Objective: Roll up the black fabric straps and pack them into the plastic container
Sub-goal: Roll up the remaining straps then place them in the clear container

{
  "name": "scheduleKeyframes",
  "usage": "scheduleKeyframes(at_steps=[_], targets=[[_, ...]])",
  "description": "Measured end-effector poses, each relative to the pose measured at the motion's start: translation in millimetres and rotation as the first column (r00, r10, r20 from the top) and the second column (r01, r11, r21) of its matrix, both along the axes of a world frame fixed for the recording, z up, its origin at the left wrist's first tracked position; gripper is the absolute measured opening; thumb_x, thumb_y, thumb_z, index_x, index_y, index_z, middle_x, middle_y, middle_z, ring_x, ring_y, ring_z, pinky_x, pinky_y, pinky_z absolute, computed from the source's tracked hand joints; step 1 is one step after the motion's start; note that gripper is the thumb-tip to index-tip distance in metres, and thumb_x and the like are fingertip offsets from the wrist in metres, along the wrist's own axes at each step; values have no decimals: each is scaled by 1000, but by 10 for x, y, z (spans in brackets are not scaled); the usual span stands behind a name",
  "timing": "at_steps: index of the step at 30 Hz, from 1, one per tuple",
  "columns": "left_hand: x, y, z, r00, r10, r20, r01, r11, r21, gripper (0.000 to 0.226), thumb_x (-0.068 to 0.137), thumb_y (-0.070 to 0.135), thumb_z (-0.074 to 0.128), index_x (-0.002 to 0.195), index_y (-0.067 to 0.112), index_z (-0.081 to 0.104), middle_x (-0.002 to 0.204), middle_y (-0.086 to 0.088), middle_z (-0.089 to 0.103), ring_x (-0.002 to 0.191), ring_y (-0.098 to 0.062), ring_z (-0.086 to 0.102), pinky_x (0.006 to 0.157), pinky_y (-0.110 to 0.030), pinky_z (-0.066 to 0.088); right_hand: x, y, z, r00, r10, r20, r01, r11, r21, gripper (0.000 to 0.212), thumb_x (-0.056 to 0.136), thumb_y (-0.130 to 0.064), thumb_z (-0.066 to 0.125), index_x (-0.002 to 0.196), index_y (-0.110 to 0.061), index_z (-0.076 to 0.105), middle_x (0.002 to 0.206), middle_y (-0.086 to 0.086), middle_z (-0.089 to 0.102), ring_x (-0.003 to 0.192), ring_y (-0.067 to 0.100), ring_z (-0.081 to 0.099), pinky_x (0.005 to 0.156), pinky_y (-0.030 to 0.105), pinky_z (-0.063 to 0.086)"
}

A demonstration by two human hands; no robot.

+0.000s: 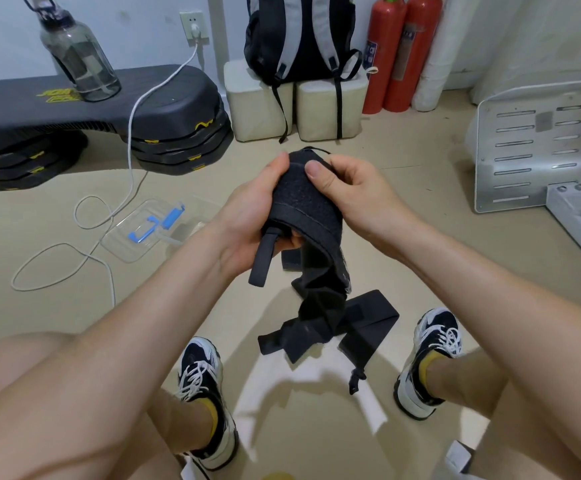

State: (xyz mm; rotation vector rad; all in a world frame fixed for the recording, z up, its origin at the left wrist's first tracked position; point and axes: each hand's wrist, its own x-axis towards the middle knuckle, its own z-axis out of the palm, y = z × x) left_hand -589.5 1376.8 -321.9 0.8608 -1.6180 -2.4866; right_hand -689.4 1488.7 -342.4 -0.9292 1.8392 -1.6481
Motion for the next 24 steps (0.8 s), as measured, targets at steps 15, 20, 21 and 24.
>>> scheduleKeyframes(at_steps=[15,20,21,24], targets=[[-139,3,-47,976,218,6,-217,967,137,53,104,47,39,125,2,58,115,-18,70,94,-26,72,73,-40,62,141,-52,111,938,-91,-334,187,946,267,45,84,-57,65,94,-13,64,83,3,70,80,21,68,73,49,58],[-109,56,-108,989,147,-26,-143,983,116,35,106,28,42,108,-1,62,86,-14,75,73,-21,75,57,-33,59,92,7,160,895,73,-440,128,903,410,39,87,-43,70,112,-15,58,96,1,68,77,19,67,74,45,57],[-102,62,-109,991,127,-40,-122,987,107,33,106,22,42,109,-4,61,85,-16,75,75,-23,75,61,-35,61,44,27,176,898,83,-433,115,904,412,36,87,-38,71,113,-16,59,96,1,68,75,19,68,73,44,59],[-90,35,-120,999,3,-45,-4,1000,-22,31,105,18,43,107,-9,59,85,-18,74,78,-24,74,69,-33,61,-68,95,237,947,96,-306,40,912,409,27,86,-25,72,111,-16,63,92,4,69,67,14,68,56,30,59]])
